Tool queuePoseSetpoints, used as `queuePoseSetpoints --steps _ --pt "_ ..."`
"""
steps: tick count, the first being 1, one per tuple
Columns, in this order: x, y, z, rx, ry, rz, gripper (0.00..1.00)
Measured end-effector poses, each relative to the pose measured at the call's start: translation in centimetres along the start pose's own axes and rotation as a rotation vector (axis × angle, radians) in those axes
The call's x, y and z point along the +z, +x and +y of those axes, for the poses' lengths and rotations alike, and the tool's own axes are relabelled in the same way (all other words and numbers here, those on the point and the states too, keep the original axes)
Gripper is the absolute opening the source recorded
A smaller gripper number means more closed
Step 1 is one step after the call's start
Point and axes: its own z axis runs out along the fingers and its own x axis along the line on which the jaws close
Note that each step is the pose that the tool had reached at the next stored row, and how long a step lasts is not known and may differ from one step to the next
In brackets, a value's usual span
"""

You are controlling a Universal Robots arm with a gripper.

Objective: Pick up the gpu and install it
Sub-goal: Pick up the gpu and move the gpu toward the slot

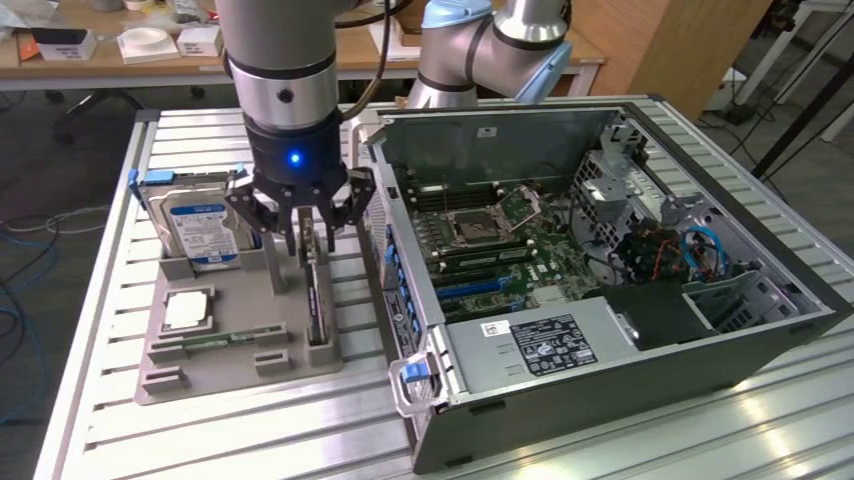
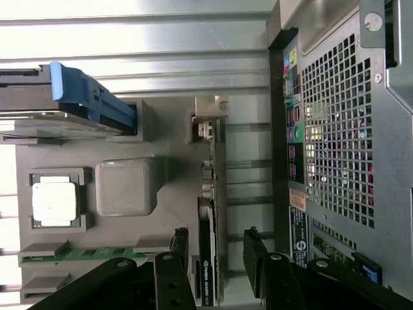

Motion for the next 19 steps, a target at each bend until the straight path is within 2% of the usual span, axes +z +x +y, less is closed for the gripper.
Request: queuePoseSetpoints --steps 4,10,19 --pt "0.26 0.0 -0.01 0.0 0.0 0.0 0.47" --pt "1.18 0.0 -0.11 0.0 0.0001 0.0 0.47" --pt "2.67 0.1 -1.0 0.0 0.0002 -0.0001 0.47"
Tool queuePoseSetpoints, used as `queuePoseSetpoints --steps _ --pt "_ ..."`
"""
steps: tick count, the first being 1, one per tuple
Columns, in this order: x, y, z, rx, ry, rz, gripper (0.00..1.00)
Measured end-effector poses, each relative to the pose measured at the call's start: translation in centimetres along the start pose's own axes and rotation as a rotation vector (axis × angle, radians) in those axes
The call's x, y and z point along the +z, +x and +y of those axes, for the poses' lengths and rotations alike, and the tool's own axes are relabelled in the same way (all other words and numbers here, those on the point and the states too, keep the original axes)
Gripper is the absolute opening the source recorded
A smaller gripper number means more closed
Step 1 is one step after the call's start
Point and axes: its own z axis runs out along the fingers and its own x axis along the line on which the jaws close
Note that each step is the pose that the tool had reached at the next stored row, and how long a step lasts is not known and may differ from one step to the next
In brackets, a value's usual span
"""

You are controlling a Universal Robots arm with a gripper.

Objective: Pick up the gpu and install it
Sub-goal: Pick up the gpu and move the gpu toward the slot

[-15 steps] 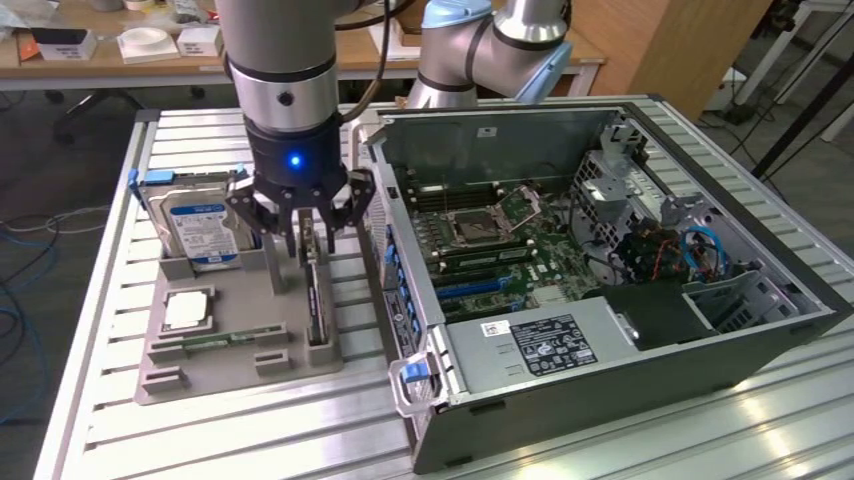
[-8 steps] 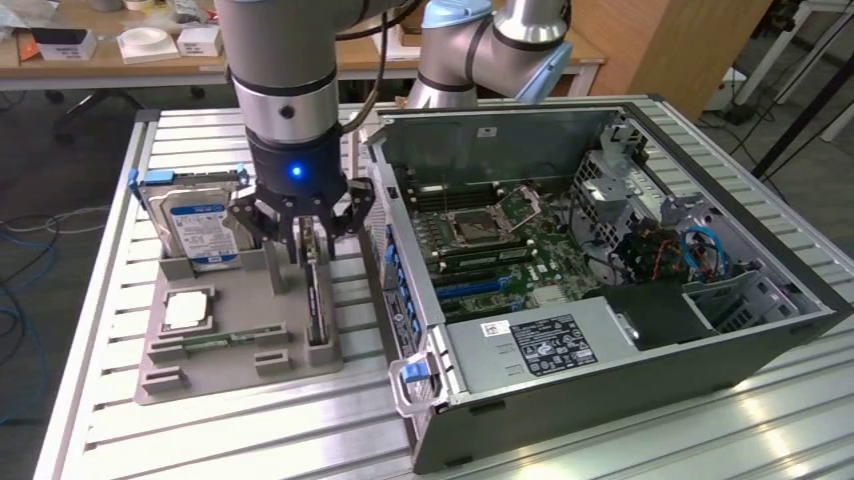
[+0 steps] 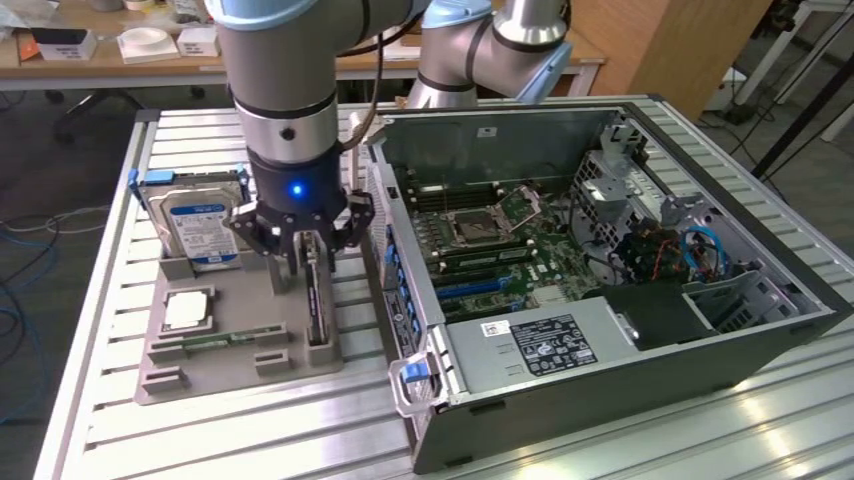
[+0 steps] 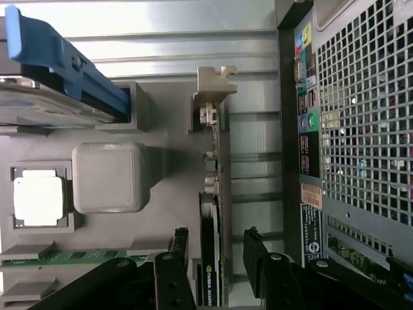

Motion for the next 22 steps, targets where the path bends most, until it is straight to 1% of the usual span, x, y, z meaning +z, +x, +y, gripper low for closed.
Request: queuePoseSetpoints --steps 11,17,22 --pt "1.59 0.1 -1.49 0.0 0.0 0.0 0.47" --pt "2.08 0.1 -1.48 0.0 0.0 0.0001 0.47" --pt "2.21 0.1 -1.34 0.0 -0.0001 0.0001 0.47"
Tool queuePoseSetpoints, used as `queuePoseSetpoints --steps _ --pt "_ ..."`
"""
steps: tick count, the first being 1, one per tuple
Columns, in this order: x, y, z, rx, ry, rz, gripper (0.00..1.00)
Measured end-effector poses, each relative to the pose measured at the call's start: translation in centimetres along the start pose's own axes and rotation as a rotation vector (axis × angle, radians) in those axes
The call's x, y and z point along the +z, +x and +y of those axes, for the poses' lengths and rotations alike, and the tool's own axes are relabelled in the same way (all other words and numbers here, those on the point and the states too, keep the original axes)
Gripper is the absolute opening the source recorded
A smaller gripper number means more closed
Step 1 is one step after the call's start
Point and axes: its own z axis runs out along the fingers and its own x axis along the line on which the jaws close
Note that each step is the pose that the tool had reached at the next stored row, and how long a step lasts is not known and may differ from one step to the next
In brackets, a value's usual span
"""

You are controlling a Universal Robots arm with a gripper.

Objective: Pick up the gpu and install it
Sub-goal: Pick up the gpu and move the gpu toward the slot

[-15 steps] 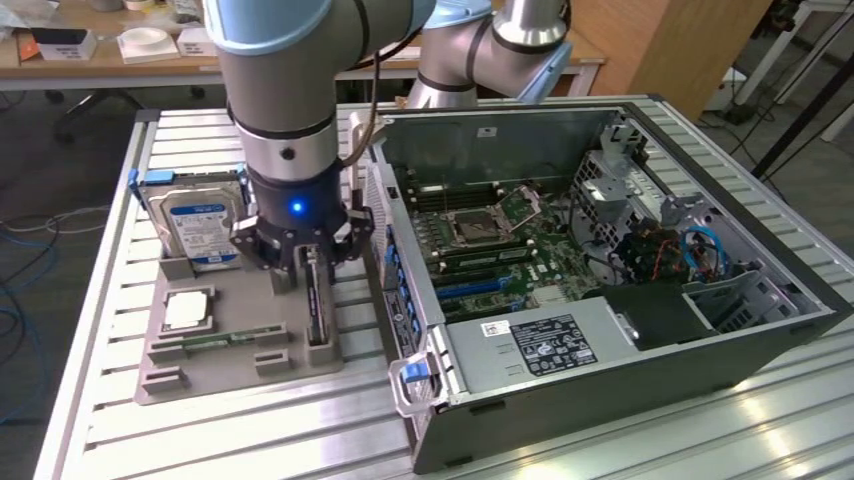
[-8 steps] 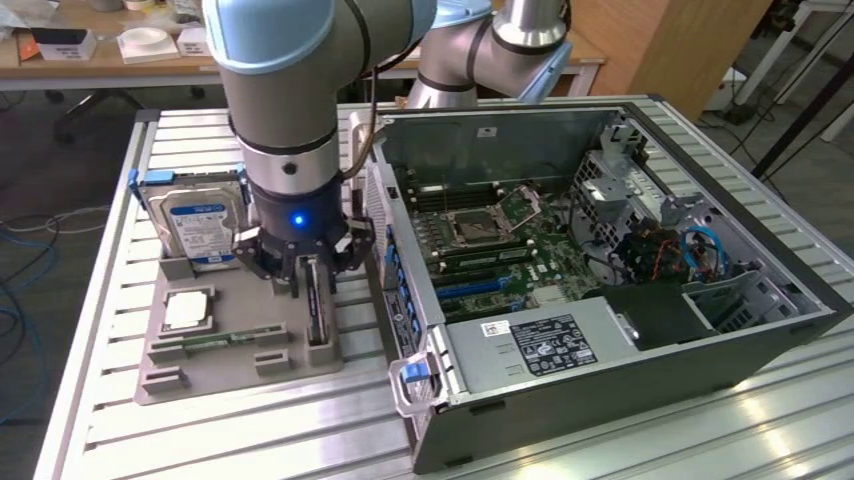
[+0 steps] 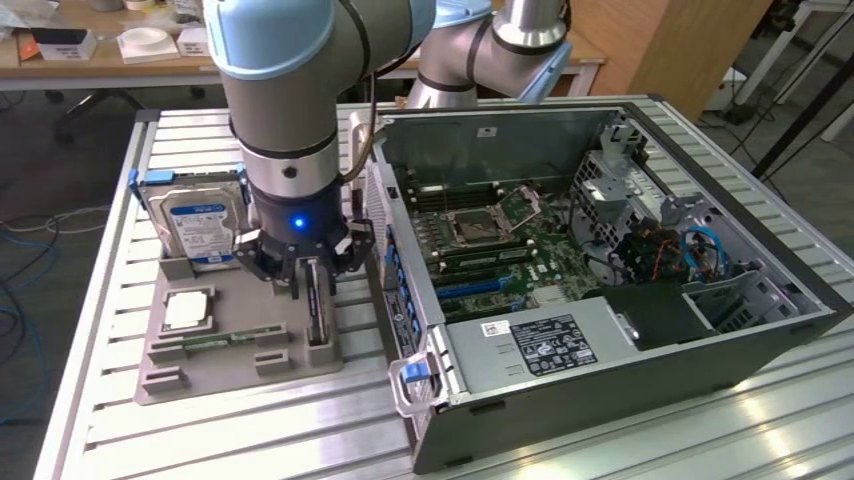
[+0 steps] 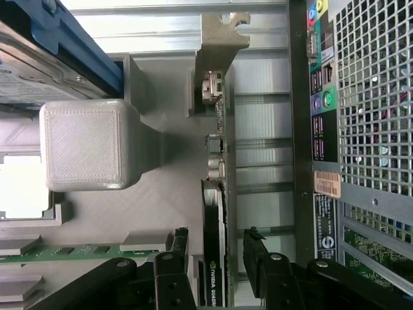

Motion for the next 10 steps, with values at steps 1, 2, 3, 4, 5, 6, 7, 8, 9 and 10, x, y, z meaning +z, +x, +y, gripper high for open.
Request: queuePoseSetpoints --steps 1,2,3,4,5,6,7,8,9,10 --pt "0.01 0.0 0.04 0.0 0.0 0.0 0.47" --pt "0.01 0.0 0.05 0.0 0.0001 0.0 0.47" --pt "0.01 0.0 0.05 0.0 0.0001 0.0 0.47" --pt "0.01 0.0 0.05 0.0 0.0001 0.0 0.47" --pt "0.01 0.0 0.05 0.0 0.0 -0.0001 0.47" --pt "0.01 0.0 0.05 0.0 0.0 0.0 0.47" --pt "0.01 0.0 0.05 0.0 0.0 0.0 0.46" --pt "0.01 0.0 0.05 0.0 0.0001 0.0 0.46" --pt "0.01 0.0 0.05 0.0 0.0001 0.0 0.39" --pt "0.01 0.0 0.05 0.0 0.0001 0.0 0.39"
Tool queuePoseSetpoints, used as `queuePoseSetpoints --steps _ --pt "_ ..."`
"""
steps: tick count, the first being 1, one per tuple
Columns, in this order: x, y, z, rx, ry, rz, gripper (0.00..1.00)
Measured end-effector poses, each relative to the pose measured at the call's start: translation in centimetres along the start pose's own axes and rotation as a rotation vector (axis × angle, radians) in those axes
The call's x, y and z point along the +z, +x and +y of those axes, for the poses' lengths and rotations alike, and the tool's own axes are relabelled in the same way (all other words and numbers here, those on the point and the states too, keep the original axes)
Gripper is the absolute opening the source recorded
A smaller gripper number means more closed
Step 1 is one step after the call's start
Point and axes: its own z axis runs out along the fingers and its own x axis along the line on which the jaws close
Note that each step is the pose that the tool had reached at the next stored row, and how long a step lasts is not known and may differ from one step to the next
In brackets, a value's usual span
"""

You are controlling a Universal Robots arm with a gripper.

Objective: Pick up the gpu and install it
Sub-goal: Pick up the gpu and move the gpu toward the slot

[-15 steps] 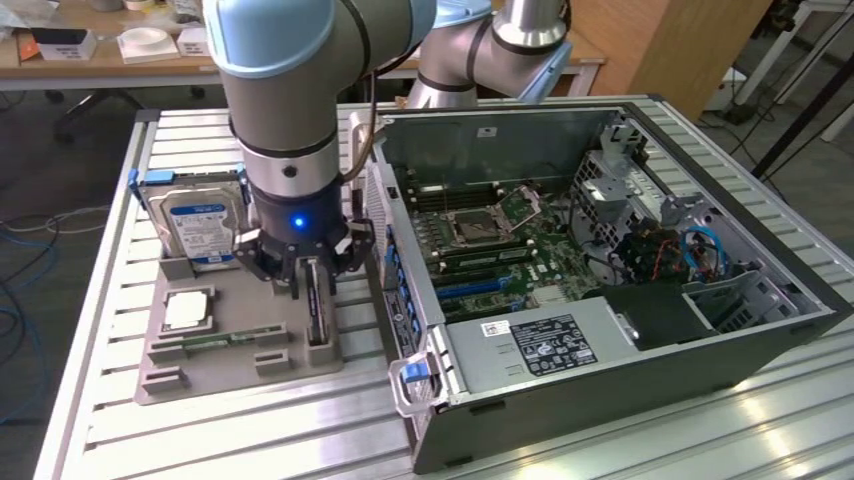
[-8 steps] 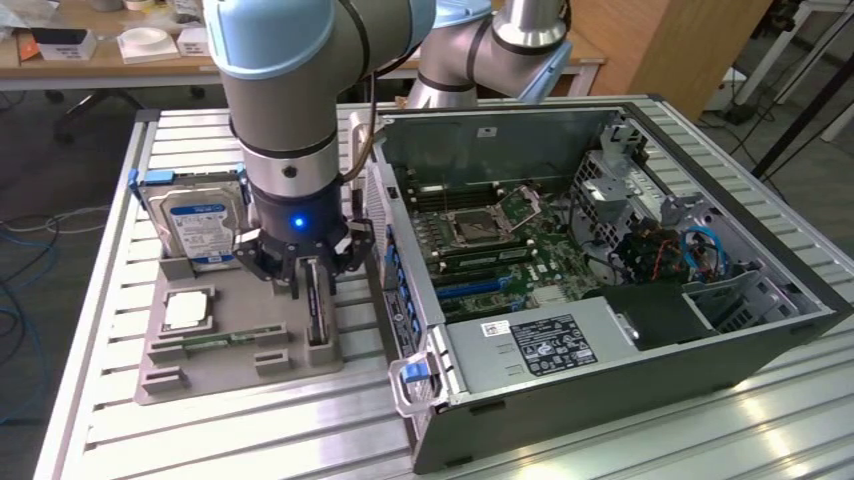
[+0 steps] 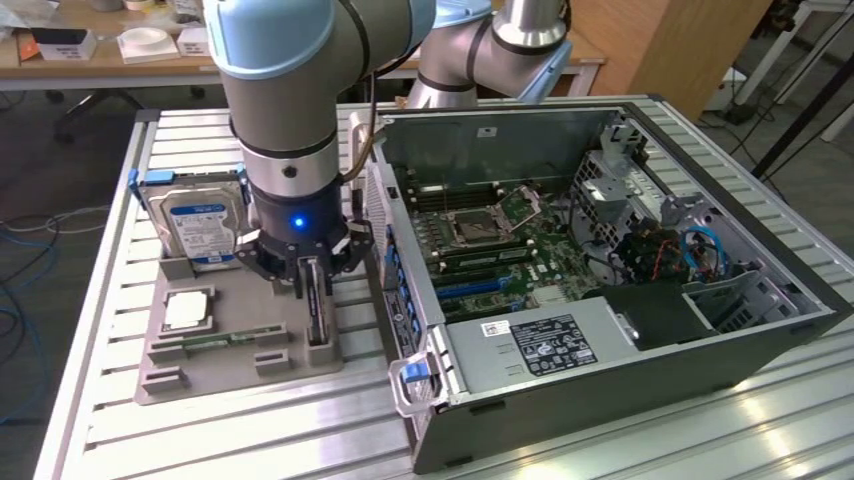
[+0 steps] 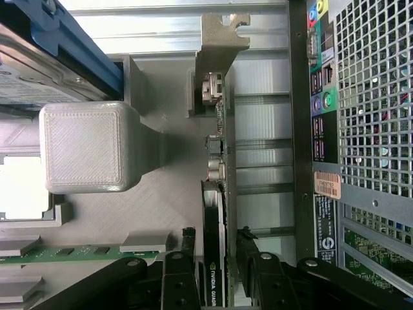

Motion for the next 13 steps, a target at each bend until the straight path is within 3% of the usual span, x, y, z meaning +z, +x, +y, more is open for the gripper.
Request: queuePoseSetpoints --steps 13 --pt "0.04 0.02 0.0 0.0 0.0 0.0 0.39"
